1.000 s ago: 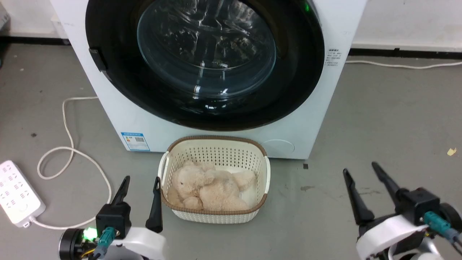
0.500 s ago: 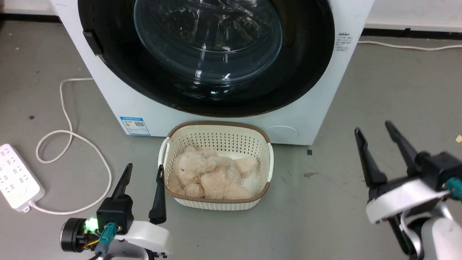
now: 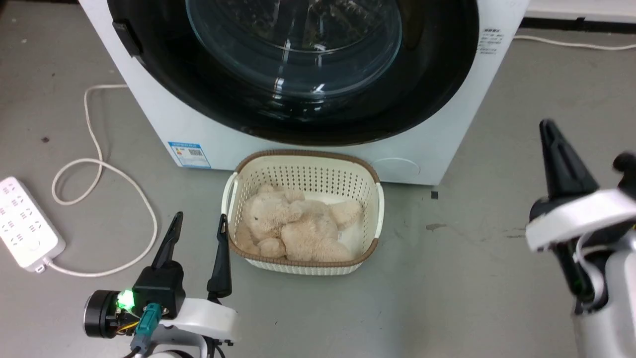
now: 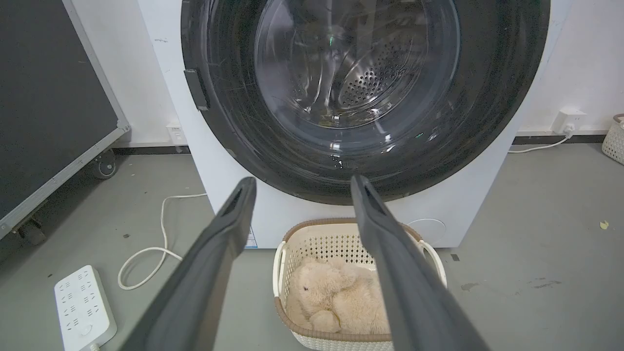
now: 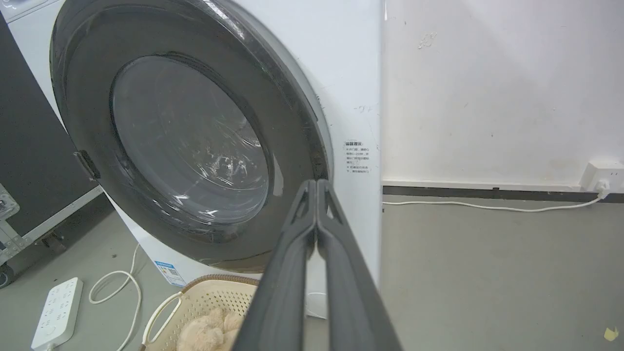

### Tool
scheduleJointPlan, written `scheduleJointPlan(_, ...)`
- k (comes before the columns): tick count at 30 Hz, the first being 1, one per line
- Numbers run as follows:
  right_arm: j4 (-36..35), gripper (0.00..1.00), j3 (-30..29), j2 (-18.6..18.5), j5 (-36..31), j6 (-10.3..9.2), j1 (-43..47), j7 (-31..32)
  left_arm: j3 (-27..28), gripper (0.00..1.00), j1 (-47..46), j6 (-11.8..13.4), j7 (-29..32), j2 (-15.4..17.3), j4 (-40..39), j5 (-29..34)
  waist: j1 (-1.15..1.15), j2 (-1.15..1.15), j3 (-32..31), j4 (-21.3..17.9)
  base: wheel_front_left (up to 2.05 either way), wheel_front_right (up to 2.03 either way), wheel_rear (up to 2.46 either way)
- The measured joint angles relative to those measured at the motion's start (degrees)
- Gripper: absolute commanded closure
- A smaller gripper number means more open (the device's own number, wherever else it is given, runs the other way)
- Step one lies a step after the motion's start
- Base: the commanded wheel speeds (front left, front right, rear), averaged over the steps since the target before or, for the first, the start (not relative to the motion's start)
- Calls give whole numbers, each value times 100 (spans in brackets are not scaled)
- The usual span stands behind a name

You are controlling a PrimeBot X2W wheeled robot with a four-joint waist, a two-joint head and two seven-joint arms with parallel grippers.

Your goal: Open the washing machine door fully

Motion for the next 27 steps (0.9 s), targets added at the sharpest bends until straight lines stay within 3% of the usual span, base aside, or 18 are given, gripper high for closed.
scheduleJointPlan(16,1266,100,-736,89,1507,0,-1699,1045,-143,0,-253,100,-193,0,-155,0,0,0,586,156,0,0,0)
scheduleJointPlan(27,2157,100,-1182,69,2180,0,-2924,1926,-289,0,-447,156,-322,1,-253,-7,0,0,988,326,0,0,0)
